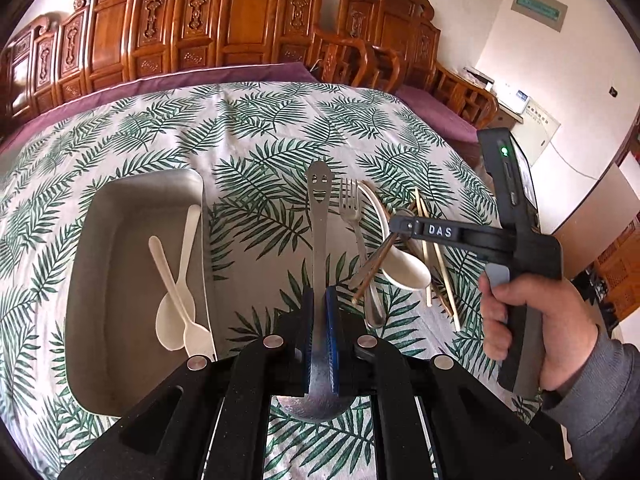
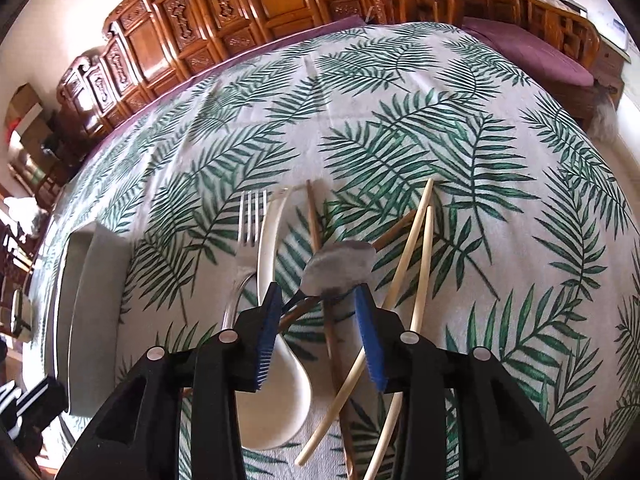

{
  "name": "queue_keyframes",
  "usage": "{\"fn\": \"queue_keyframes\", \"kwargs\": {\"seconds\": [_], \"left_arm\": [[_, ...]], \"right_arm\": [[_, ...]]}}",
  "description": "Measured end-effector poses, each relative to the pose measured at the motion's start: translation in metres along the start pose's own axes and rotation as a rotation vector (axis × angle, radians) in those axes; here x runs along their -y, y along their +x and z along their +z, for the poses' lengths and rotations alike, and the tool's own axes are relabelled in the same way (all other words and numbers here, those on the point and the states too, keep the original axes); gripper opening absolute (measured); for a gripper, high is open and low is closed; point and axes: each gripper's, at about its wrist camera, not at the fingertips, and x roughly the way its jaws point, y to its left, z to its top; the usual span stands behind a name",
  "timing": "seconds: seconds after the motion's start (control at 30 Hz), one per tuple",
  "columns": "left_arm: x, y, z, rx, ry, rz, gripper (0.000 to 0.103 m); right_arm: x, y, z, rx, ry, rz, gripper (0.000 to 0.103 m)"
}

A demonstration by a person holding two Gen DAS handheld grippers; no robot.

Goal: Organize utensils

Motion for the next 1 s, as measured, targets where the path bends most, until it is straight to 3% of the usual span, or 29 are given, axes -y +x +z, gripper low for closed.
{"fn": "queue_keyframes", "kwargs": {"seconds": [0.13, 0.2, 0.27, 0.57, 1.0], "left_arm": [[0.000, -0.003, -0.001, 0.006, 0.001, -0.004, 0.005], [-0.001, -0.004, -0.001, 0.008, 0.002, -0.005, 0.005], [-0.002, -0.004, 0.000, 0.010, 0.003, -0.006, 0.005], [-0.002, -0.005, -0.001, 0.010, 0.005, -0.007, 0.005], [0.000, -0.003, -0.002, 0.007, 0.009, -0.010, 0.005]], "right_arm": [[0.007, 0.003, 0.002, -0.021, 0.037, 0.016, 0.041], [0.010, 0.002, 0.003, -0.016, 0.046, 0.031, 0.034], [0.009, -0.002, 0.003, -0.005, 0.039, 0.020, 0.019], [0.012, -0.016, 0.008, 0.018, -0.009, 0.003, 0.004], [-0.005, -0.032, 0.007, 0.054, -0.135, 0.073, 0.002]]}}
